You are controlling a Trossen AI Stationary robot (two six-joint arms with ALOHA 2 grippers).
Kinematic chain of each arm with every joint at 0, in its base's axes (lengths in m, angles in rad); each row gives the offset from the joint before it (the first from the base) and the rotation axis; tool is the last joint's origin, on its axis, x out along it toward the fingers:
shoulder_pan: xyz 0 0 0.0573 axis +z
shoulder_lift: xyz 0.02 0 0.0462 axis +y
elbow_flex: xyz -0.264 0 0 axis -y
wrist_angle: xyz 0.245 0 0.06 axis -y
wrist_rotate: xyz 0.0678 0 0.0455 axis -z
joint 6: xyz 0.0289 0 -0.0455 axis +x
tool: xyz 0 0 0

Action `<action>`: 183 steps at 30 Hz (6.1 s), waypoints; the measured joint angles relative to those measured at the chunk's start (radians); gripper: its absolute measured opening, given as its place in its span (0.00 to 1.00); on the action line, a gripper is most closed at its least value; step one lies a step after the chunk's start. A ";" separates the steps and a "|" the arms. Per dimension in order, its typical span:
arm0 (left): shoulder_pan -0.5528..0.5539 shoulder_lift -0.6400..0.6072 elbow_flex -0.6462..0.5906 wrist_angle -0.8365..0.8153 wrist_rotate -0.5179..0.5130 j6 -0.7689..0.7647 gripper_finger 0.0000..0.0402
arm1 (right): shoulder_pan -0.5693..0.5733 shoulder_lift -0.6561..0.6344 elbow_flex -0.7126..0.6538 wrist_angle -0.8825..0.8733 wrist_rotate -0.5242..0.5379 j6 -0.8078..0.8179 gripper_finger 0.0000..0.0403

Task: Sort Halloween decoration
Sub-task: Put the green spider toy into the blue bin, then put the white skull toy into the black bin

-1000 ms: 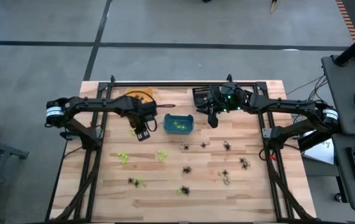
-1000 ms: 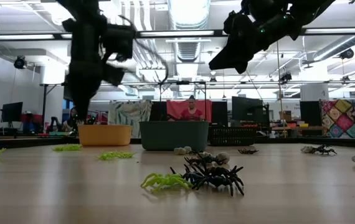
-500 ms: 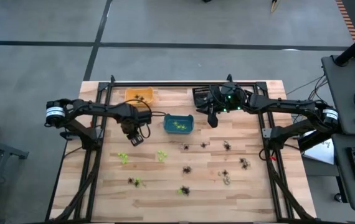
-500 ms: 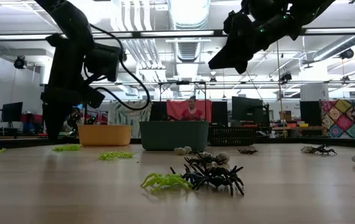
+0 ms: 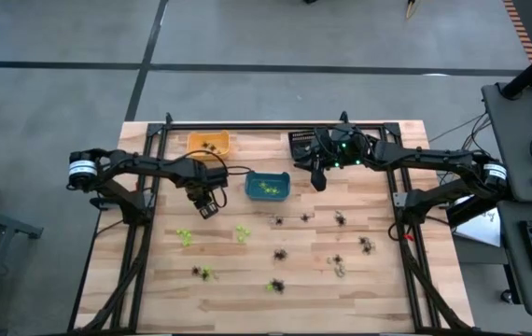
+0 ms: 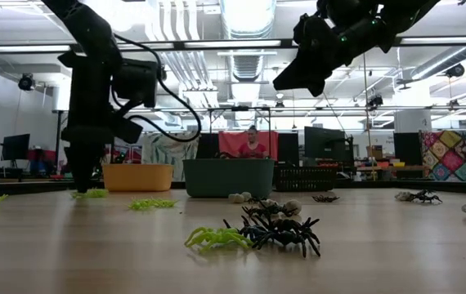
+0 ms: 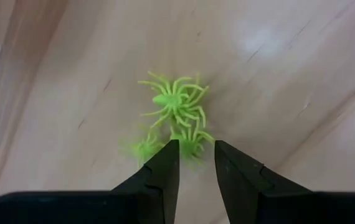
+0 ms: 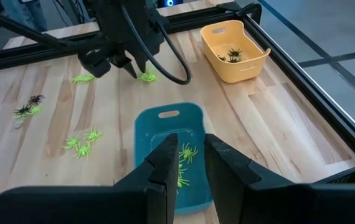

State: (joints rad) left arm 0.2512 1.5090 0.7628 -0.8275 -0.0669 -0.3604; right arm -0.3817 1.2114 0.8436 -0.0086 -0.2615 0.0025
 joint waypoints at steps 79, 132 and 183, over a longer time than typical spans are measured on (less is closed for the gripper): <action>-0.001 -0.002 0.030 0.925 0.182 0.320 0.00 | 0.011 0.000 0.000 -0.024 0.000 -0.037 0.17; 0.039 0.033 0.075 0.863 0.155 0.287 0.17 | 0.011 0.000 -0.001 -0.042 -0.019 0.154 0.17; 0.040 -0.152 0.075 0.864 0.076 0.562 0.17 | 0.253 0.224 0.057 -0.903 0.211 0.721 0.36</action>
State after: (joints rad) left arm 0.2916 1.3567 0.8375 0.0364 0.0086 0.2016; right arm -0.1284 1.4349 0.9006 -0.9115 -0.0509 0.7239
